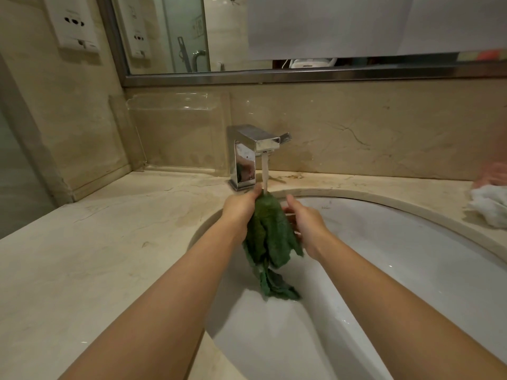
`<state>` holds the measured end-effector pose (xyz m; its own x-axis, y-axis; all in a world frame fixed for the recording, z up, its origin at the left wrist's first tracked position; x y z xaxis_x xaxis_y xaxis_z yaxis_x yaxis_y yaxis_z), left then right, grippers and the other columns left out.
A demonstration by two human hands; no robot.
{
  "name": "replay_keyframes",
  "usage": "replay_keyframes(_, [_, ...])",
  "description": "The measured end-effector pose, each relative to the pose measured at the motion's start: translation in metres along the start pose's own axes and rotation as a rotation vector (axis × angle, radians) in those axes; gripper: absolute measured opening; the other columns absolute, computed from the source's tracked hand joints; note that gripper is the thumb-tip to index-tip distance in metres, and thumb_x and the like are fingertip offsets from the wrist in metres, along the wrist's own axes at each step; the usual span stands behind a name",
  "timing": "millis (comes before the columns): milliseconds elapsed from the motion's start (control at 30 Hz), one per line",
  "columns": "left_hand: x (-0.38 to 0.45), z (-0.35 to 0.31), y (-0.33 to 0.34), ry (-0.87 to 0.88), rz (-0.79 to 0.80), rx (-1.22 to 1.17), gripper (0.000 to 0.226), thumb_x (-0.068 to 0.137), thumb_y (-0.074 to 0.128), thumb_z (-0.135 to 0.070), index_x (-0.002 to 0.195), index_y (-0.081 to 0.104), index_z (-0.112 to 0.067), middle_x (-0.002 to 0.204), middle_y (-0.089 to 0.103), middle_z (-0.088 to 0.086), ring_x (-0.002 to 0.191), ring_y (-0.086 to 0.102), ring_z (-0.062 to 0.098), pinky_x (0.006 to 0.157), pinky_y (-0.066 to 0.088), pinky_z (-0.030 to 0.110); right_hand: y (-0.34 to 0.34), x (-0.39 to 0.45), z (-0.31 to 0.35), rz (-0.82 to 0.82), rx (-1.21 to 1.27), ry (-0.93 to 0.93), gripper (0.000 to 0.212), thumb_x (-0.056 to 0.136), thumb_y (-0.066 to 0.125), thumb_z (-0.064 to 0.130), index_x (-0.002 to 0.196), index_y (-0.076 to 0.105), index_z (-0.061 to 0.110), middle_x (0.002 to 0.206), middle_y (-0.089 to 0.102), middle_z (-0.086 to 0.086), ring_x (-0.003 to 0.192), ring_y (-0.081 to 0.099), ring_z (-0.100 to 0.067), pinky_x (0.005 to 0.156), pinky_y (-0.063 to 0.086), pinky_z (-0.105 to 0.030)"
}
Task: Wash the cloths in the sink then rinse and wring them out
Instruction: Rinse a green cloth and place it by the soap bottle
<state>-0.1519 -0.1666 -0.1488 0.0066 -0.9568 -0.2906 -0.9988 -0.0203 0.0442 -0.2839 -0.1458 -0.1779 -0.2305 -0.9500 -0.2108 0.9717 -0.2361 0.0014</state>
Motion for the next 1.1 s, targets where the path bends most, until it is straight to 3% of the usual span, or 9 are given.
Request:
replay_keyframes(67, [0.001, -0.003, -0.006, 0.011, -0.052, -0.116, 0.029, 0.093, 0.059, -0.039, 0.098, 0.062, -0.011, 0.094, 0.067, 0.008, 0.091, 0.064, 0.026, 0.096, 0.049, 0.043, 0.003, 0.002, -0.009, 0.109, -0.059, 0.101, 0.05, 0.098, 0.034, 0.057, 0.097, 0.059, 0.013, 0.095, 0.064, -0.006, 0.09, 0.059, -0.02, 0.082, 0.044, -0.034])
replay_keyframes(167, [0.003, -0.007, -0.012, 0.059, -0.085, -0.194, 0.033, 0.094, 0.056, -0.042, 0.103, 0.063, -0.011, 0.102, 0.069, 0.008, 0.1, 0.063, 0.027, 0.1, 0.047, 0.046, 0.008, 0.002, -0.013, 0.251, 0.016, 0.111, 0.037, 0.098, 0.042, 0.048, 0.108, 0.058, 0.016, 0.11, 0.061, -0.007, 0.101, 0.056, -0.021, 0.085, 0.043, -0.036])
replay_keyframes(333, [0.008, -0.008, -0.015, 0.09, -0.159, -0.077, 0.04, 0.096, 0.051, -0.043, 0.111, 0.064, -0.008, 0.106, 0.069, 0.009, 0.102, 0.064, 0.027, 0.096, 0.049, 0.041, -0.002, 0.005, 0.004, 0.133, 0.307, -0.032, 0.018, 0.097, 0.054, 0.015, 0.114, 0.058, 0.011, 0.111, 0.066, -0.011, 0.099, 0.063, -0.025, 0.08, 0.054, -0.038])
replay_keyframes(500, [0.01, -0.006, -0.01, 0.174, -0.182, 0.34, 0.042, 0.101, 0.038, -0.042, 0.116, 0.059, -0.009, 0.107, 0.065, 0.01, 0.1, 0.061, 0.026, 0.089, 0.048, 0.039, 0.001, 0.003, 0.01, 0.068, 0.37, -0.063, 0.025, 0.093, 0.062, 0.02, 0.117, 0.06, 0.014, 0.107, 0.069, -0.009, 0.099, 0.065, -0.025, 0.081, 0.055, -0.038])
replay_keyframes(633, [0.011, -0.003, -0.008, 0.141, -0.167, 0.359, 0.046, 0.104, 0.03, -0.041, 0.123, 0.055, -0.007, 0.111, 0.063, 0.012, 0.096, 0.058, 0.023, 0.079, 0.043, 0.033, 0.005, -0.001, 0.012, 0.073, 0.37, -0.101, 0.01, 0.091, 0.064, 0.02, 0.1, 0.065, 0.017, 0.1, 0.071, -0.008, 0.092, 0.068, -0.022, 0.074, 0.056, -0.035])
replay_keyframes(800, [0.006, 0.008, 0.001, -0.027, 0.066, 0.298, 0.06, 0.085, 0.06, -0.059, 0.12, 0.062, -0.011, 0.108, 0.068, 0.009, 0.1, 0.064, 0.028, 0.093, 0.05, 0.037, 0.0, 0.003, 0.01, -0.008, 0.336, -0.104, 0.017, 0.085, 0.071, 0.017, 0.101, 0.067, 0.015, 0.106, 0.069, -0.012, 0.101, 0.066, -0.029, 0.092, 0.054, -0.047])
replay_keyframes(933, [-0.001, 0.015, 0.011, -0.062, 0.236, 0.478, 0.069, 0.066, 0.077, -0.062, 0.115, 0.06, -0.017, 0.11, 0.067, 0.009, 0.103, 0.063, 0.029, 0.101, 0.047, 0.044, -0.005, 0.002, 0.01, -0.131, 0.331, -0.125, 0.016, 0.082, 0.074, 0.015, 0.096, 0.066, 0.018, 0.1, 0.068, -0.007, 0.093, 0.064, -0.022, 0.08, 0.057, -0.035])
replay_keyframes(1000, [0.002, 0.013, 0.011, -0.014, 0.223, 0.45, 0.063, 0.07, 0.078, -0.054, 0.116, 0.061, -0.014, 0.109, 0.069, 0.009, 0.099, 0.065, 0.027, 0.097, 0.051, 0.041, -0.006, 0.002, 0.011, -0.181, 0.351, -0.135, 0.021, 0.079, 0.077, 0.012, 0.095, 0.064, 0.017, 0.096, 0.066, -0.005, 0.087, 0.063, -0.02, 0.07, 0.056, -0.031])
replay_keyframes(1100, [0.002, 0.005, 0.009, 0.074, 0.162, 0.281, 0.045, 0.084, 0.07, -0.043, 0.115, 0.061, -0.012, 0.101, 0.069, 0.006, 0.091, 0.066, 0.023, 0.082, 0.053, 0.034, -0.006, 0.005, 0.009, -0.212, 0.421, -0.087, 0.028, 0.081, 0.076, 0.018, 0.102, 0.059, 0.013, 0.099, 0.065, -0.008, 0.09, 0.065, -0.022, 0.078, 0.057, -0.037])
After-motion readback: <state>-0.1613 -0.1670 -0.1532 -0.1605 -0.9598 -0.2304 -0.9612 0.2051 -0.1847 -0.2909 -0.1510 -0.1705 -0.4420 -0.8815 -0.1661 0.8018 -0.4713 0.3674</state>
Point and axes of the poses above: each hand's wrist, its own x-axis towards the middle knuckle, its own y-axis out of the palm, z = x × y, the point moved 6 cm from there along x, towards the middle knuckle
